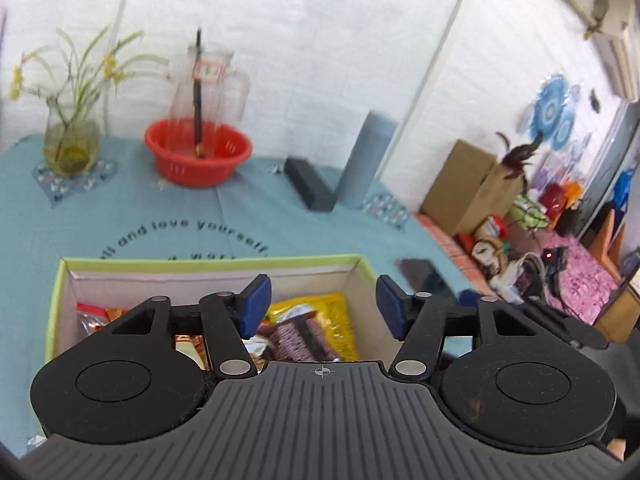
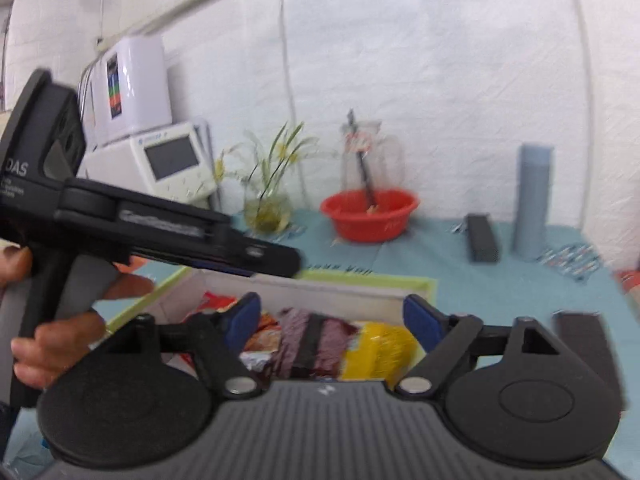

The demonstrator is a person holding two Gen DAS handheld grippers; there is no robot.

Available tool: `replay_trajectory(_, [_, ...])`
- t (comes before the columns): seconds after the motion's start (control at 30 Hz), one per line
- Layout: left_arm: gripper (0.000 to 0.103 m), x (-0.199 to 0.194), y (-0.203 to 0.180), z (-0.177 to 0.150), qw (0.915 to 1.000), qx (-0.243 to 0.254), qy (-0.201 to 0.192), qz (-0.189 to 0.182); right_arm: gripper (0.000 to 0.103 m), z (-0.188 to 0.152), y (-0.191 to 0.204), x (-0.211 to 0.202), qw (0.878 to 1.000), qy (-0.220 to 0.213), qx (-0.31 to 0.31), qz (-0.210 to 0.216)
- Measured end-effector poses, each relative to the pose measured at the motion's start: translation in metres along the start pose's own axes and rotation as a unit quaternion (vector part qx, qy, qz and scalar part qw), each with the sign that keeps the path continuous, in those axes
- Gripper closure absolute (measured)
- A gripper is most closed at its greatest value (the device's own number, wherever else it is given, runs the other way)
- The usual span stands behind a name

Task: Organize snacks
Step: 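Grasp the dark red-brown packet and release it into the box with the left gripper, then move the left gripper to the clear cracker bag and grasp it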

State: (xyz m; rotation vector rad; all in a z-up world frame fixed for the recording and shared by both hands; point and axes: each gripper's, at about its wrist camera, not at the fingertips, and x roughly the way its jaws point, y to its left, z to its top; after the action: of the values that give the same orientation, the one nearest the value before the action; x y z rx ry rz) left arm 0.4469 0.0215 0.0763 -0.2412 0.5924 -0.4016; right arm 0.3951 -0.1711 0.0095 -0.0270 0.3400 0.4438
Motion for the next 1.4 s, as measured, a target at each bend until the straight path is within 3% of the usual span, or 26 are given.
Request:
replay_trajectory(0.1, [0.048,-0.018,-0.026,-0.013,0.9994,0.025,-0.010,-0.021,0.010,-0.012,-0.024,-0.047,0.999,-0.014,0.006,-0.042])
replay_trajectory(0.3, [0.047,-0.010,-0.086,-0.060,0.9944,0.055,0.045,-0.078,0.010,-0.075,-0.050,-0.109,0.994,0.015,0.081,-0.073])
replay_trajectory(0.43, [0.050,0.012,-0.115,-0.095,0.9895,0.068,0.103,-0.075,0.010,-0.115,-0.054,-0.121,0.989,0.048,0.121,-0.071])
replay_trajectory(0.53, [0.052,0.022,-0.117,-0.116,0.9879,0.063,0.132,-0.052,0.010,-0.134,-0.050,-0.123,0.986,0.062,0.150,-0.041])
replay_trajectory(0.73, [0.048,0.039,-0.101,-0.117,0.9884,0.039,0.147,-0.009,0.010,-0.140,-0.023,-0.106,0.986,0.076,0.144,0.035])
replay_trajectory(0.93, [0.048,0.066,-0.087,-0.126,0.9816,0.033,0.188,-0.012,0.009,-0.138,-0.017,-0.073,0.983,0.116,0.138,0.023])
replay_trajectory(1.03, [0.058,0.059,-0.083,-0.129,0.9797,0.007,0.198,-0.032,0.009,-0.134,-0.007,-0.072,0.984,0.125,0.124,0.021])
replay_trajectory(1.23, [0.059,0.017,-0.102,-0.149,0.9807,0.016,0.190,-0.044,0.009,-0.138,0.020,-0.116,0.986,0.121,0.112,0.007])
replay_trajectory(1.4, [0.050,-0.028,-0.124,-0.187,0.9786,0.005,0.193,-0.071,0.009,-0.159,0.035,-0.174,0.986,0.106,0.126,-0.018])
